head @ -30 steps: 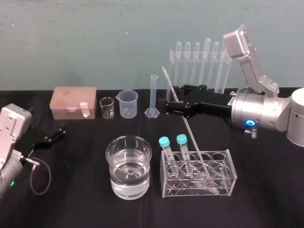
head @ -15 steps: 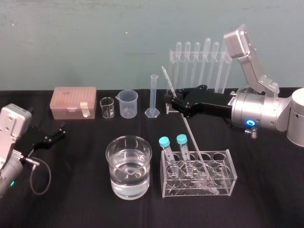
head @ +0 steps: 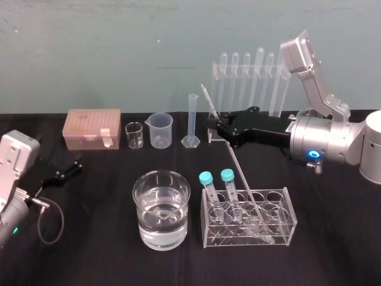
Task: Hold the thermometer with one hand and immerse one end into the beaker, then reinsert it into the test tube rack.
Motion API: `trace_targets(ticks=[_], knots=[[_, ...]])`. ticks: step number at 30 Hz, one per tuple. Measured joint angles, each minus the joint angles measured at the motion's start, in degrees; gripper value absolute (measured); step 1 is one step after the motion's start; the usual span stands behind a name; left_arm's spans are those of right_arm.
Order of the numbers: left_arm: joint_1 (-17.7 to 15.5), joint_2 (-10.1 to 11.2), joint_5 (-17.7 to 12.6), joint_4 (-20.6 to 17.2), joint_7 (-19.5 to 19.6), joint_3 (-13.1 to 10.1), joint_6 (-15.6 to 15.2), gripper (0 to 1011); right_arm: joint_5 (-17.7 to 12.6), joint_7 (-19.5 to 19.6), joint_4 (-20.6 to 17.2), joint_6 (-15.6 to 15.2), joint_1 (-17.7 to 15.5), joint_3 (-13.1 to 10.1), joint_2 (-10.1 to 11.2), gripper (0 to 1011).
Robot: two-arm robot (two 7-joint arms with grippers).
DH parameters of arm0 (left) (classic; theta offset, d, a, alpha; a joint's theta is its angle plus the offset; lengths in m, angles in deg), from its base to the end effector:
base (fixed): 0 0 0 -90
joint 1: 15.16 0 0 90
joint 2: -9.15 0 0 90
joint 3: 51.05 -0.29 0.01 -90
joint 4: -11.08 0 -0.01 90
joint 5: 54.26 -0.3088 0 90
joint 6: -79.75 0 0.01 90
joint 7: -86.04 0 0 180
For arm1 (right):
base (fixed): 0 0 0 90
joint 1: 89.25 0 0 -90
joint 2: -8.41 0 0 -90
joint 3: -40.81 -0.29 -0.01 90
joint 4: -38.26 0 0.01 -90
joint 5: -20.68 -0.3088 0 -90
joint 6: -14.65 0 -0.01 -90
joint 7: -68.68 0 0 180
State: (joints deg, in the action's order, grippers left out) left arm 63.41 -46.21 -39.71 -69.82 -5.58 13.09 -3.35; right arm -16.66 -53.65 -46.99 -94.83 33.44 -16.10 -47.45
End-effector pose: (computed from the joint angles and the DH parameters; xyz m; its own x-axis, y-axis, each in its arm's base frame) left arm 0.3581 0.0827 -0.3023 0.2923 0.8803 0.3736 -0.9553 0.2873 0.0703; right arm 0.4305 -0.0359 -0.1671 0.8162 -0.5777 -0.0068 0.5606 0.7949 -0.2318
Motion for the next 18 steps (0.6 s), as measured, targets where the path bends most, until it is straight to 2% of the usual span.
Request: trace_targets(ticks=[3,11,16,18], knots=[[0.0,0.0,0.0,0.0,0.0,0.0,0.0,1008,-0.04,0.0,-0.05,0.15,-0.08,-0.06,0.02,56],[0.0,0.0,0.0,0.0,0.0,0.0,0.0,1008,-1.56,-0.76,-2.42,4.27,-1.66,-1.95,1.09,56],[0.0,0.0,0.0,0.0,0.0,0.0,0.0,1008,-3.46,-0.86,-5.13,7.93,-4.16,-4.58,2.49,56],[0.0,0.0,0.0,0.0,0.0,0.0,0.0,1008,-4.5,-0.65,-6.5,10.17,-6.17,-6.29,3.27,56]])
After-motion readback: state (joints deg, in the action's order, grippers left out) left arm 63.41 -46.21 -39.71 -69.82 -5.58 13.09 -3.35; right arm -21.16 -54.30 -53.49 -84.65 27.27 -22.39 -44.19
